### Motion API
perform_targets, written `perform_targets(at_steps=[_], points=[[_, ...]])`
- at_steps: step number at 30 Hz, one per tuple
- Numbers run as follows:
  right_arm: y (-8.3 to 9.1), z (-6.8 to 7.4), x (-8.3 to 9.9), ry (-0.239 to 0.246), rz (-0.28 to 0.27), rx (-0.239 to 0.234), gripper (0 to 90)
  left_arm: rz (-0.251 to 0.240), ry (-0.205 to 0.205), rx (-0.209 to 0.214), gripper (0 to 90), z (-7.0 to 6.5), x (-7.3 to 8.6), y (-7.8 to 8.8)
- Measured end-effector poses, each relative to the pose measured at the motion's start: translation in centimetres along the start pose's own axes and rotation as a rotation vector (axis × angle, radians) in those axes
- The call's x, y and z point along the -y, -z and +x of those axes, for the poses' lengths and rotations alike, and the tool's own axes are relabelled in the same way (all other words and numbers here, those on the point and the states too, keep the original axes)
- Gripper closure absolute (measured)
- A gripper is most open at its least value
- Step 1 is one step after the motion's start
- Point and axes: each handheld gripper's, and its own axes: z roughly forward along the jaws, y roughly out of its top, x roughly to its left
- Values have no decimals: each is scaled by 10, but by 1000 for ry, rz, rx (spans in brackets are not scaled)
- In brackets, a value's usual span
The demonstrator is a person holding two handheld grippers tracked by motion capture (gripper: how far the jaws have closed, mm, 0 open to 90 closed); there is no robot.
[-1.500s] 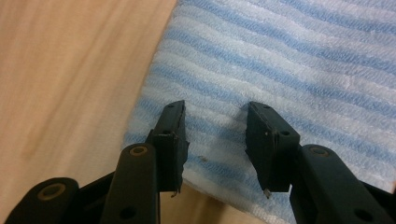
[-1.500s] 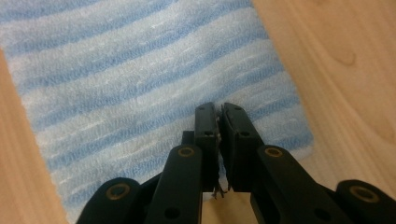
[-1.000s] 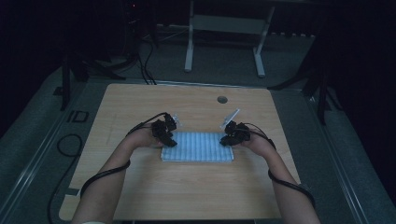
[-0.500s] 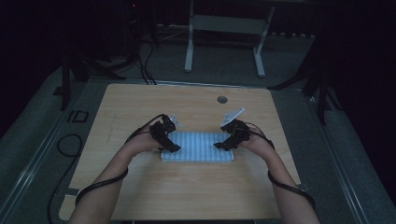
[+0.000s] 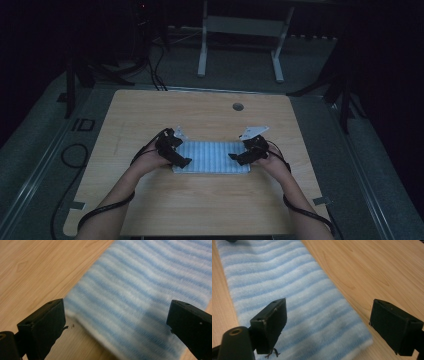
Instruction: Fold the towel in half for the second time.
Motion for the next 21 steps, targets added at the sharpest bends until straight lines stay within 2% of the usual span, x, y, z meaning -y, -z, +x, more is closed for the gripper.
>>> perform_targets(at_steps=[3, 6, 8, 12, 15, 19, 21], points=[[6, -3, 9, -20, -11, 8, 140, -3, 26, -20, 26, 3, 8, 5], [13, -8, 19, -43, -25, 24, 140, -34, 68, -34, 26, 6, 17, 11], [19, -12, 27, -66, -40, 40, 141, -45, 81, -66, 26, 8, 25, 15], [29, -18, 42, -95, -48, 94, 141, -28, 116, -81, 27, 12, 40, 17], [37, -21, 54, -133, -79, 121, 141, -67, 170, -75, 27, 17, 53, 22], [48, -25, 68, -164, -87, 159, 141, -112, 203, -103, 27, 21, 68, 32], [54, -28, 74, -171, -96, 196, 141, -134, 238, -109, 27, 25, 77, 38]])
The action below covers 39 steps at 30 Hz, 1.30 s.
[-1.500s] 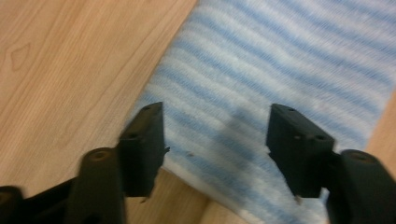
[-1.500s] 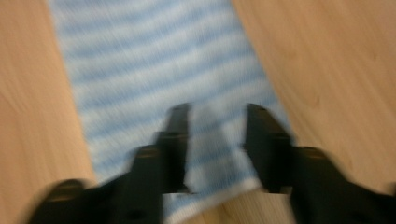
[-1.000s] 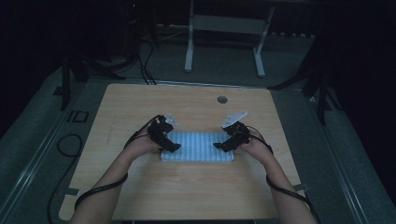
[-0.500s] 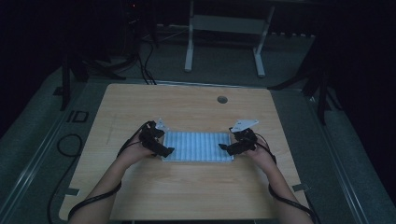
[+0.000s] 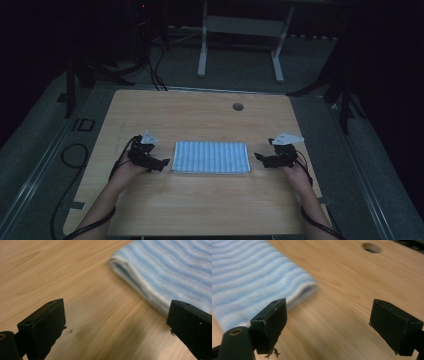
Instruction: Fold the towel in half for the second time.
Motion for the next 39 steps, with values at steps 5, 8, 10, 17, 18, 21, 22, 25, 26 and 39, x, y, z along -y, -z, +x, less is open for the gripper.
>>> perform_targets(at_steps=[5, 8, 10, 17, 18, 21, 22, 25, 26, 39], points=[[15, -11, 13, -41, -19, 52, 141, -3, 25, -41, 27, 9, 16, 9], [21, -14, 19, -60, -13, 73, 141, -34, 46, -66, 27, 13, 24, 17], [26, -13, 24, -75, -14, 93, 141, -55, 73, -79, 27, 16, 30, 22], [34, -12, 42, -112, -12, 140, 141, -60, 124, -142, 27, 24, 48, 33], [35, -12, 45, -125, -15, 154, 141, -63, 137, -147, 27, 25, 51, 35], [42, -13, 52, -173, -42, 178, 141, -94, 174, -167, 27, 29, 59, 41], [45, -14, 54, -187, -51, 190, 141, -101, 190, -175, 27, 30, 62, 42], [52, -16, 62, -219, -78, 227, 141, -132, 205, -194, 27, 33, 71, 43], [55, -18, 64, -234, -87, 237, 141, -131, 206, -205, 27, 33, 73, 43], [76, -32, 86, -367, -182, 354, 141, -211, 298, -241, 27, 38, 87, 49]])
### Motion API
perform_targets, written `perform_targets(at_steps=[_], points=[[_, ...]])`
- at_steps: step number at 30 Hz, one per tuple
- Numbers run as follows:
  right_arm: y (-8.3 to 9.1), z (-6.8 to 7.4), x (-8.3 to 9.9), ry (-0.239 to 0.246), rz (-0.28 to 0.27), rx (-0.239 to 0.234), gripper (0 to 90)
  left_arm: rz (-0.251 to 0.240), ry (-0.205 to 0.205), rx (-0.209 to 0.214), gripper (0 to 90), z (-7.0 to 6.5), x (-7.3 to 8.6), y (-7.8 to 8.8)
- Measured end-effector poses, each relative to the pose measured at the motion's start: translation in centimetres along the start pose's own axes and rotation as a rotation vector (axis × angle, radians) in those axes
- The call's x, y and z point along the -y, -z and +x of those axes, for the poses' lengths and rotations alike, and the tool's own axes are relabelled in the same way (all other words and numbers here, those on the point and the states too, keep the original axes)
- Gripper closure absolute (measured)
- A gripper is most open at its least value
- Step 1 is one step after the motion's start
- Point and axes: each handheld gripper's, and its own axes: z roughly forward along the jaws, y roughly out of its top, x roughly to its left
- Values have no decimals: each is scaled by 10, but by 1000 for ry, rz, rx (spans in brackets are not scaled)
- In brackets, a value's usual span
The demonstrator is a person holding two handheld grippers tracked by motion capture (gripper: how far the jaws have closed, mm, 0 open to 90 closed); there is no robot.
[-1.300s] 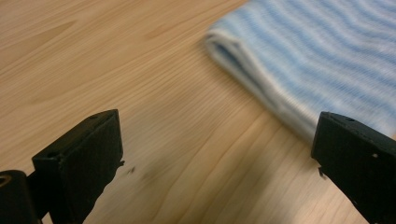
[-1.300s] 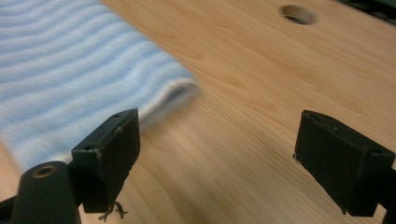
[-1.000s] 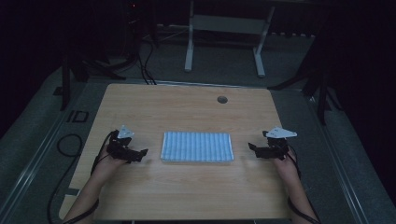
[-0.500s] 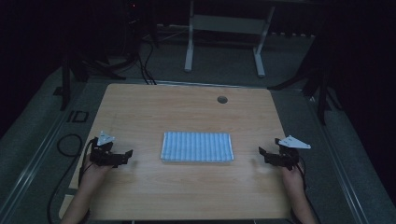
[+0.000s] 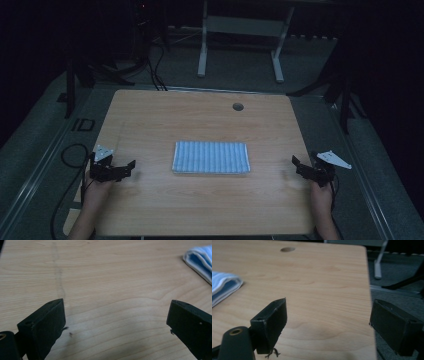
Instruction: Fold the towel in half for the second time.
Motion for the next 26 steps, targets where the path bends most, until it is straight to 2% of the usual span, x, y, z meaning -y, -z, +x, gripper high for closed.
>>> perform_targets(at_steps=[3, 6, 8, 11, 14, 19, 23, 26], points=[[3, -5, 0, -48, -24, 13, 140, -15, 13, -18, 27, 1, 2, 3], [6, -8, 1, -78, -43, 15, 140, -28, 1, -35, 27, 1, 4, 7], [7, -8, 1, -74, -52, 17, 140, -40, 13, -40, 27, 3, 5, 9], [5, -6, 1, -62, -36, 24, 140, -66, 42, -37, 27, 7, 7, 13], [2, -4, 2, -53, -7, 40, 140, -103, 92, -31, 27, 12, 9, 16], [0, -4, 2, -50, 13, 44, 140, -138, 142, -53, 27, 18, 10, 21], [-1, -3, 2, -42, 22, 47, 141, -148, 149, -66, 27, 20, 12, 22], [-2, -3, 2, -40, 26, 48, 141, -136, 147, -69, 28, 20, 13, 21]])
